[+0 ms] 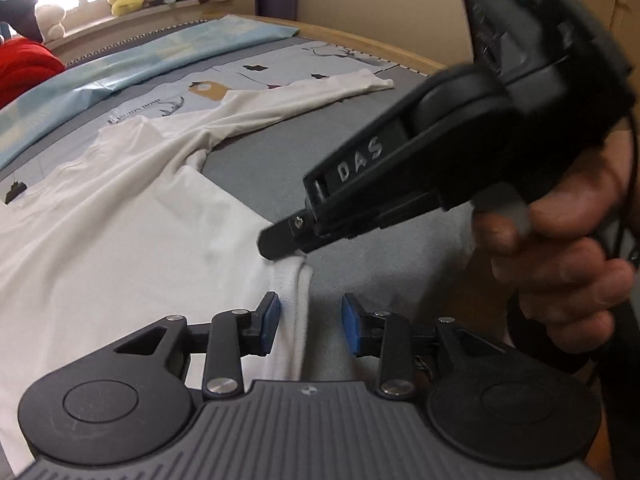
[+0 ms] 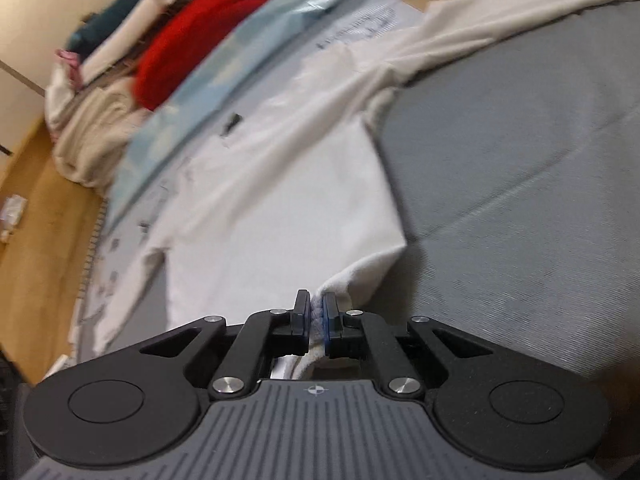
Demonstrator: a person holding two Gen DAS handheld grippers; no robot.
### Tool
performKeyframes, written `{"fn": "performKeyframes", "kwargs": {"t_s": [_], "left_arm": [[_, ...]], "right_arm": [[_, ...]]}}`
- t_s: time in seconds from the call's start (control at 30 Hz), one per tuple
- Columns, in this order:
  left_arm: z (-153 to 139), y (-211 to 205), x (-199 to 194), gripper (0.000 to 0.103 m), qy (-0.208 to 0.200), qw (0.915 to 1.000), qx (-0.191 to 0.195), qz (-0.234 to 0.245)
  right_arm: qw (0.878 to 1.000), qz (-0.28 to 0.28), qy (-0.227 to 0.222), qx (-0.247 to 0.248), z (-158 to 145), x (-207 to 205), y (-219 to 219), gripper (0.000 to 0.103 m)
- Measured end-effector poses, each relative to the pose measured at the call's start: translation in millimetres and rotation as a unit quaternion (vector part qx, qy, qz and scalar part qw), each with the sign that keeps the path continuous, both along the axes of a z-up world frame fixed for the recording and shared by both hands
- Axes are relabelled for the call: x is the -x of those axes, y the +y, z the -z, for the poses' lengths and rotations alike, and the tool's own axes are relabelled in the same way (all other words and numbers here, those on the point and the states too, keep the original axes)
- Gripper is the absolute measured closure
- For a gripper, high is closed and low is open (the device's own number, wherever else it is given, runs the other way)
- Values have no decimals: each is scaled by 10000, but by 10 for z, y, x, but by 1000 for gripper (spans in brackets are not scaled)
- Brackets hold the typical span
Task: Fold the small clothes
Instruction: 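Grasp the hem with the left gripper while the right gripper grasps the hem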
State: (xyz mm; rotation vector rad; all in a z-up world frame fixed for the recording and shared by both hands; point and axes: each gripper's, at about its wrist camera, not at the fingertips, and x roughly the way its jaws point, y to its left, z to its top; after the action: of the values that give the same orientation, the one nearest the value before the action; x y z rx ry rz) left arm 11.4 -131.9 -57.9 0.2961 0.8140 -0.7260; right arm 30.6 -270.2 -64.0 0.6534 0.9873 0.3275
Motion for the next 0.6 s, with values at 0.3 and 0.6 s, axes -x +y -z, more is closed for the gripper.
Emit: {"fn": "performKeyframes", "kwargs": {"t_s": [0.3, 0.6], "left_arm": [[61, 699, -575, 99, 385, 9717, -76, -2331], [69, 926, -637, 99, 585, 9595, -105, -2754]], "right_arm": [[9978, 627, 216, -69, 79, -96, -100, 80], [9955, 109, 937, 130, 337, -203, 267, 72]]}}
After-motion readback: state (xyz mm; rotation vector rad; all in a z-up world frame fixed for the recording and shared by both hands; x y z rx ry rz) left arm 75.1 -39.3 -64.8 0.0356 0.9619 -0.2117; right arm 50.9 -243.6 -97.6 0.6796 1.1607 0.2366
